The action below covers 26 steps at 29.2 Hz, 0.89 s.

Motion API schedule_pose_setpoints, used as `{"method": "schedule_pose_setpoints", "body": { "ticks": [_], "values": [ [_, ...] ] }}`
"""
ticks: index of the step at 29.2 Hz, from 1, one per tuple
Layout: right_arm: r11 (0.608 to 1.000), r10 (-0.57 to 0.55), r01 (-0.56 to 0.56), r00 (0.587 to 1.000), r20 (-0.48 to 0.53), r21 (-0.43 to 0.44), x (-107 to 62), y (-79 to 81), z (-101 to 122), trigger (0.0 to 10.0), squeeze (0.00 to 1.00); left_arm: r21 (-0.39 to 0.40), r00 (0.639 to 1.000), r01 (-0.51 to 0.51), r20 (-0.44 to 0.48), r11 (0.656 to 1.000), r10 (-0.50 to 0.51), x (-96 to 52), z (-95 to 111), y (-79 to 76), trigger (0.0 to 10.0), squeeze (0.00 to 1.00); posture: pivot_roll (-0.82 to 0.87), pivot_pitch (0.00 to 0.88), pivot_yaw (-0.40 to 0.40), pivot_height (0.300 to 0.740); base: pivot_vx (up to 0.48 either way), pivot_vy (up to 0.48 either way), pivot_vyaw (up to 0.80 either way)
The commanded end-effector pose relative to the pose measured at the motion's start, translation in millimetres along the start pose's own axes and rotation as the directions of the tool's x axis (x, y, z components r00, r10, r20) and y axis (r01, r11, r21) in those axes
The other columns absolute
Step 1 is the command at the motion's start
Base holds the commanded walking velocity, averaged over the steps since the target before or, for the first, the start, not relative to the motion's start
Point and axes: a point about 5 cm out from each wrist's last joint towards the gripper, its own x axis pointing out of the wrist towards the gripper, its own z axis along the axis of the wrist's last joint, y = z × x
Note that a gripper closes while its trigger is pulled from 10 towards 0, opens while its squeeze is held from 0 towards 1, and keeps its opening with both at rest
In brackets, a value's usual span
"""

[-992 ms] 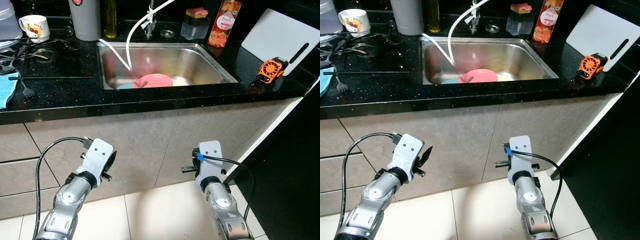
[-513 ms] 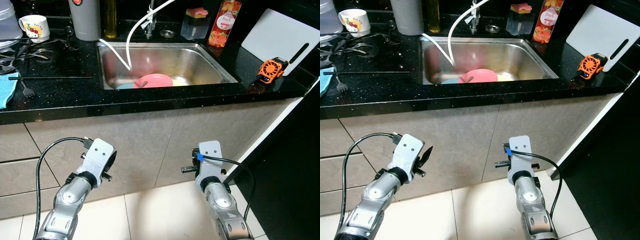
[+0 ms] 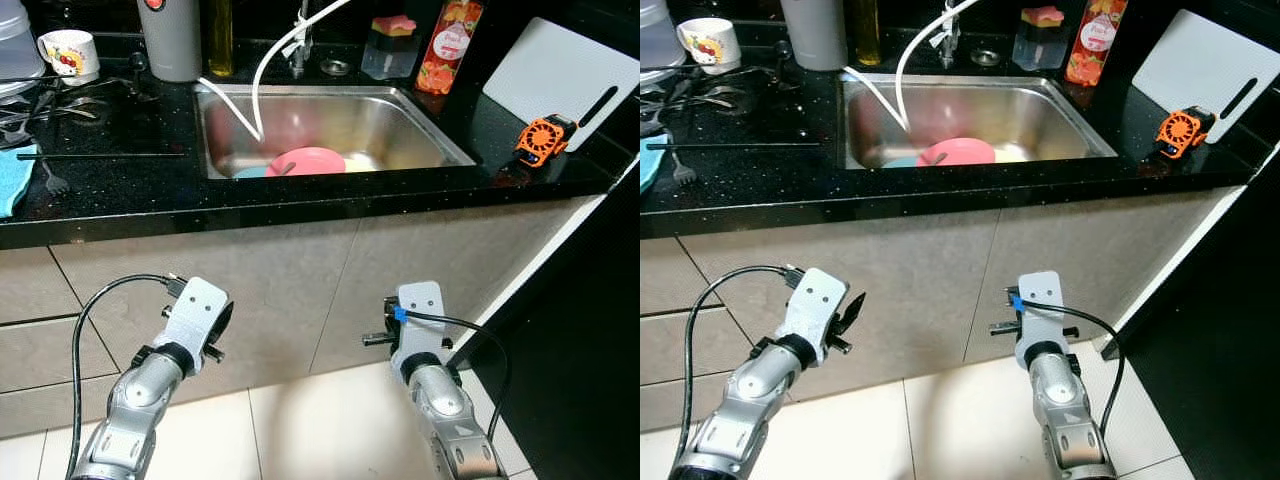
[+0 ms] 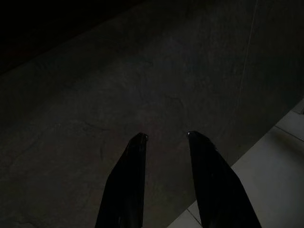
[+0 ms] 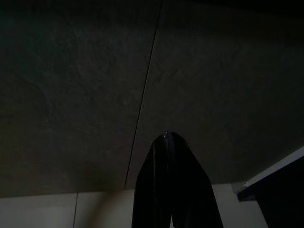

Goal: Kitchen organization

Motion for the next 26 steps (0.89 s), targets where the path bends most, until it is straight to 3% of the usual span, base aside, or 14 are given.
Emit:
{"method": "schedule_pose_setpoints", "body": {
  "ticks": [1,26],
  "values": [
    [1.000,-0.014,0.014,1.000,-0.015,0.006,-0.3,-4.7,-2.7,10.0,0.00,0.000,1.000,0.020,-0.008,1.000,-0.020,0.5,-2.1,-5.1,10.0,0.00,0.18,0.057,-0.079,0.740,0.000,0.000,0.00],
    [1.000,-0.020,0.020,1.000,-0.014,0.009,0.0,-5.2,-2.4,10.0,0.00,0.001,1.000,0.023,-0.007,1.000,-0.023,1.1,-1.7,-4.6,10.0,0.00,0.18,0.060,-0.076,0.740,0.000,0.000,0.00]
  ]
}}
